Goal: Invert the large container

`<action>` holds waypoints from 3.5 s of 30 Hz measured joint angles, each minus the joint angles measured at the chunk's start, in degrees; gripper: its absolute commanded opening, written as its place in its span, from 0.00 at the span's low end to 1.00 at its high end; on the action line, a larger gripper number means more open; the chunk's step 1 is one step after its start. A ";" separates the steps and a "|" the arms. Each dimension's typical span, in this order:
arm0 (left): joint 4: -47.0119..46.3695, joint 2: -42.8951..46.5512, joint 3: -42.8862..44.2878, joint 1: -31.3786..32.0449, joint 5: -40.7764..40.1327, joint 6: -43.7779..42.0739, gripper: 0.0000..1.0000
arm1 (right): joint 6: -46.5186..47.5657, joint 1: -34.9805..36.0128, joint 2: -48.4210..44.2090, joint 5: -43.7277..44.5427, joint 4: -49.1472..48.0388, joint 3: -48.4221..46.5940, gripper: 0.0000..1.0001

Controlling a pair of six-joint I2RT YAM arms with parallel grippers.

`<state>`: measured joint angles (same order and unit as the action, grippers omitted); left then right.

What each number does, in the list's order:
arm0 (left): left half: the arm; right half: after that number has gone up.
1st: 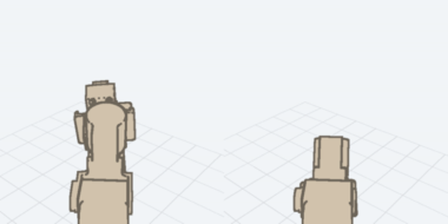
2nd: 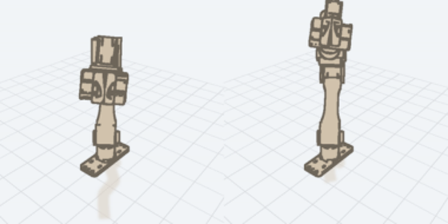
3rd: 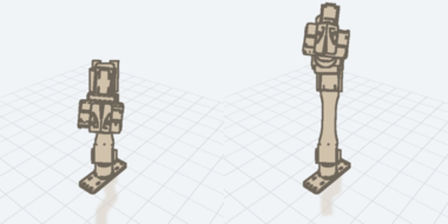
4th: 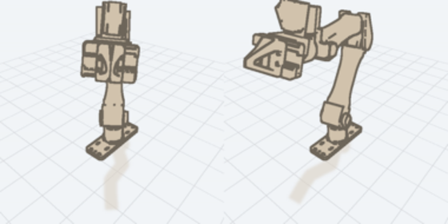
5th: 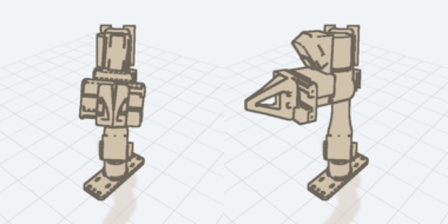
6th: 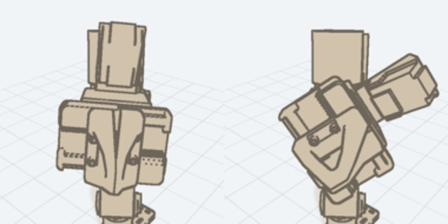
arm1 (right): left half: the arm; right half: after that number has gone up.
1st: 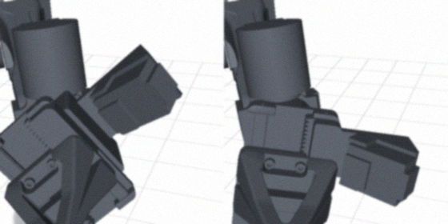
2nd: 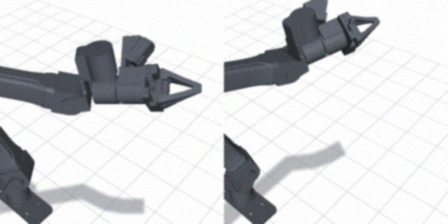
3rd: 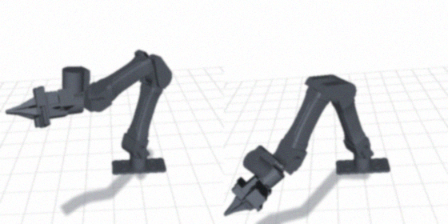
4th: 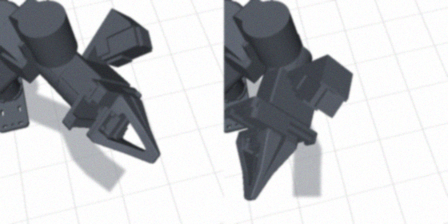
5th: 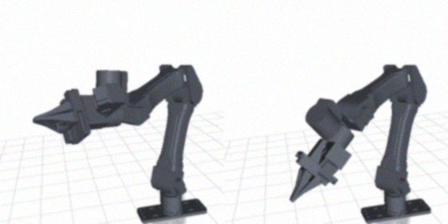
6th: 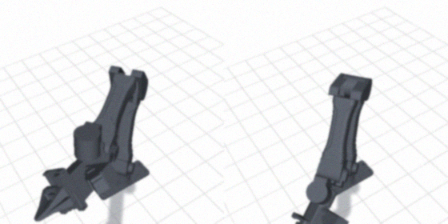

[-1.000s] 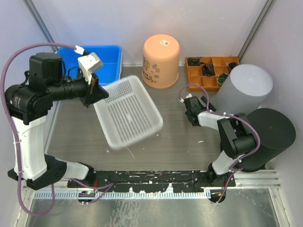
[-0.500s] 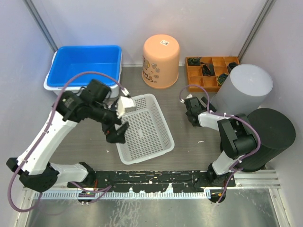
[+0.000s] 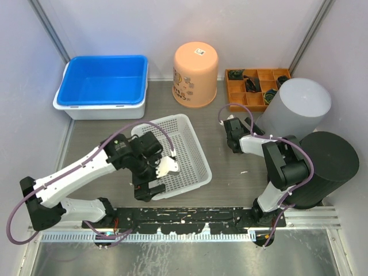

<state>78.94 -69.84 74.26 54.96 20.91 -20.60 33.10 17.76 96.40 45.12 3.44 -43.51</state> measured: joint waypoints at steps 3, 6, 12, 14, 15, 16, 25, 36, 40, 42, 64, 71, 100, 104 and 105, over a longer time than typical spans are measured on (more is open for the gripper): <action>-3.52 0.52 -5.01 2.38 -5.92 0.85 0.99 | 0.02 -0.26 0.28 0.33 0.00 -0.17 1.00; -7.39 0.94 -8.44 4.24 -11.13 1.81 0.99 | 0.04 -0.33 0.39 0.52 0.00 -0.22 1.00; -14.71 3.96 -13.75 6.47 -17.03 1.99 0.99 | 0.00 -0.74 0.39 0.46 0.02 -0.22 1.00; -16.63 4.85 -15.37 6.86 -17.64 1.99 0.99 | 0.00 -1.03 0.39 0.44 0.02 -0.22 1.00; -17.35 5.07 -16.22 7.15 -17.68 1.99 0.99 | 0.00 -1.20 0.39 0.46 0.02 -0.22 1.00; -17.81 5.09 -16.76 7.39 -17.64 1.97 0.99 | 0.00 -1.36 0.39 0.46 0.02 -0.22 1.00; -20.04 4.81 -20.24 9.62 -17.07 1.75 0.91 | 0.00 -1.64 1.01 0.63 0.68 -0.59 1.00; -28.41 2.25 -24.50 11.50 -22.25 -1.86 0.00 | 0.00 -1.66 1.05 0.90 0.66 -0.59 1.00; -23.04 2.47 -18.97 10.34 -20.96 -2.49 0.00 | 0.04 -2.58 1.03 1.36 0.59 -0.92 1.00; -19.15 2.47 -13.11 10.38 -18.05 -2.97 0.00 | -0.04 -3.72 0.35 0.46 1.29 -1.03 1.00; 1.90 -25.00 37.40 -19.78 57.90 5.44 0.00 | 0.98 -11.72 -24.13 -43.34 46.36 -46.95 1.00; 3.41 -36.48 35.39 -28.52 66.69 1.66 0.00 | 1.31 -12.81 -23.54 -48.43 50.29 -54.25 1.00; 9.60 -70.84 48.57 -34.95 62.77 -8.02 0.98 | 0.11 -10.45 -16.02 -63.43 49.29 -43.08 1.00; -9.01 -62.05 32.44 -33.62 47.25 10.32 0.99 | -0.55 -9.53 -16.02 -67.21 49.42 -43.50 1.00; -10.73 -60.92 30.38 -33.22 43.56 13.11 0.99 | -0.72 -9.16 -16.02 -68.04 49.48 -43.60 1.00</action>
<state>68.20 -130.76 104.64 21.74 64.47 -7.49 32.38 8.60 80.38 -22.92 52.93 -87.11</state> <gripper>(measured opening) 0.986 0.996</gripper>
